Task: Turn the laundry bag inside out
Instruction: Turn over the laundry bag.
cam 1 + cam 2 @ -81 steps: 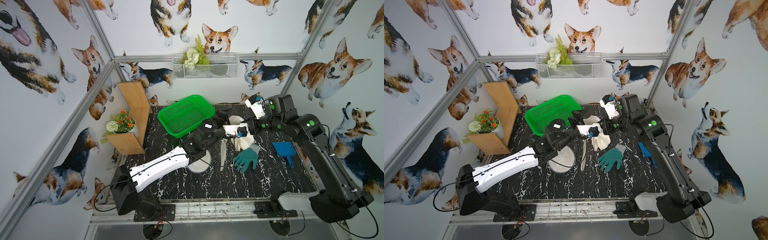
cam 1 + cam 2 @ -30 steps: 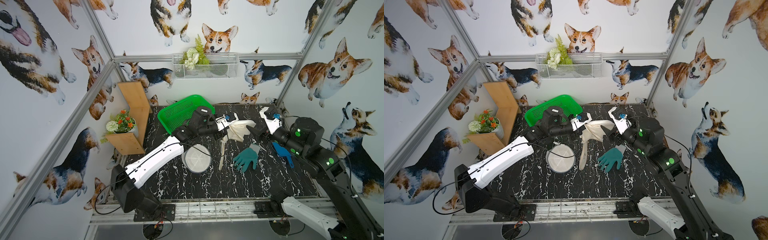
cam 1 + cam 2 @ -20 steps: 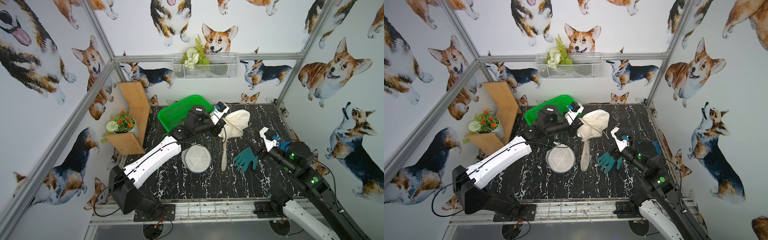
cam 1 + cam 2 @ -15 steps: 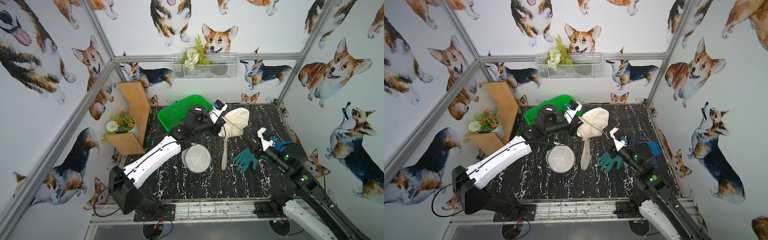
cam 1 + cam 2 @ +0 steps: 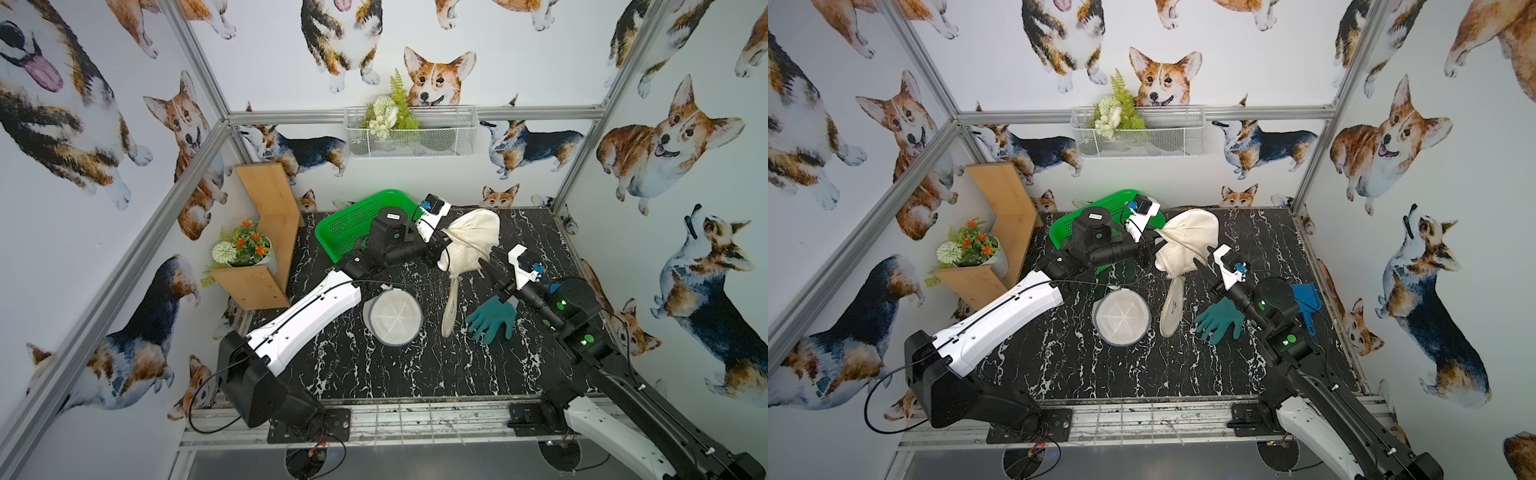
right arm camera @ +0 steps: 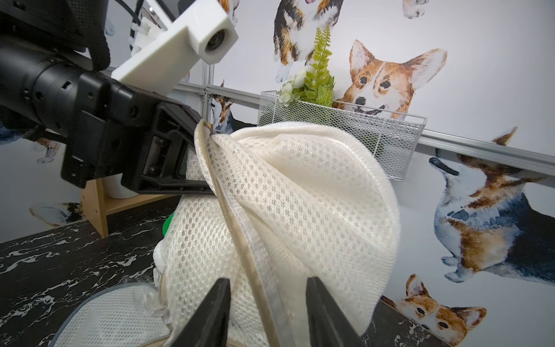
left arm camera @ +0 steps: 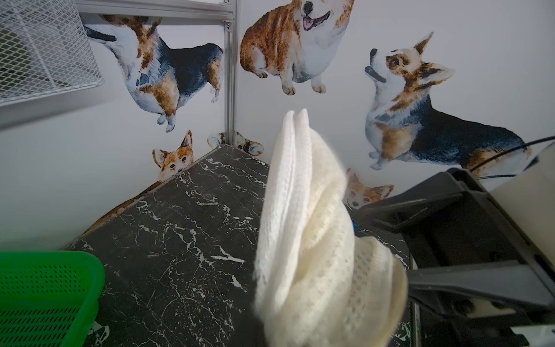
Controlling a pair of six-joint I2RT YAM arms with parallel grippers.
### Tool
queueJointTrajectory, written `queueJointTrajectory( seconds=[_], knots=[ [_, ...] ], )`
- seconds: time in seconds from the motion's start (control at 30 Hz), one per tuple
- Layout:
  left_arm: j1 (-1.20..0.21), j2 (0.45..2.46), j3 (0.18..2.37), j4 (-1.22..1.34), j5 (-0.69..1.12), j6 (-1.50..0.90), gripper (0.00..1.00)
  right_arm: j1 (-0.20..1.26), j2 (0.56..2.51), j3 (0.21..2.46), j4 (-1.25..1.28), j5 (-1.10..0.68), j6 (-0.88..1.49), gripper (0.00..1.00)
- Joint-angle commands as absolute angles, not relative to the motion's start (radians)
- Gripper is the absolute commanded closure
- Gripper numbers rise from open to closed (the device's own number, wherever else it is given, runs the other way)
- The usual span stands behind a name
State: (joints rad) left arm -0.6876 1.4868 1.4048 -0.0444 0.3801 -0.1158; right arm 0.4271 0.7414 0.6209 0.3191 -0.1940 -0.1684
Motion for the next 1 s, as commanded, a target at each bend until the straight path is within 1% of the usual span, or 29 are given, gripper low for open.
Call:
queueJointTrajectory(
  seconds=[0.0, 0.03, 0.13, 0.27, 0.5, 0.7, 0.97],
  knots=[
    [-0.686, 1.491, 1.417, -0.001, 0.417, -0.137, 1.00, 0.429, 0.766, 0.630, 0.405, -0.194, -0.196, 0.58],
    [-0.685, 1.490, 1.417, -0.005, 0.419, -0.137, 1.00, 0.428, 0.776, 0.633, 0.416, -0.184, -0.196, 0.61],
    [-0.684, 1.484, 1.414, -0.021, 0.412, -0.128, 1.00, 0.429, 0.783, 0.636, 0.427, -0.144, -0.197, 0.76],
    [-0.684, 1.475, 1.419, -0.060, 0.384, -0.086, 1.00, 0.428, 0.770, 0.645, 0.406, -0.112, -0.191, 1.00],
    [-0.697, 1.473, 1.479, -0.269, 0.294, 0.155, 1.00, 0.428, 0.768, 0.781, 0.206, 0.000, -0.147, 1.00],
    [-0.722, 1.474, 1.528, -0.430, 0.290, 0.376, 1.00, 0.427, 0.839, 0.942, 0.038, 0.048, -0.167, 1.00],
    [-0.753, 1.470, 1.563, -0.568, 0.305, 0.584, 1.00, 0.427, 0.954, 1.101, -0.069, 0.050, -0.204, 1.00]
  ],
)
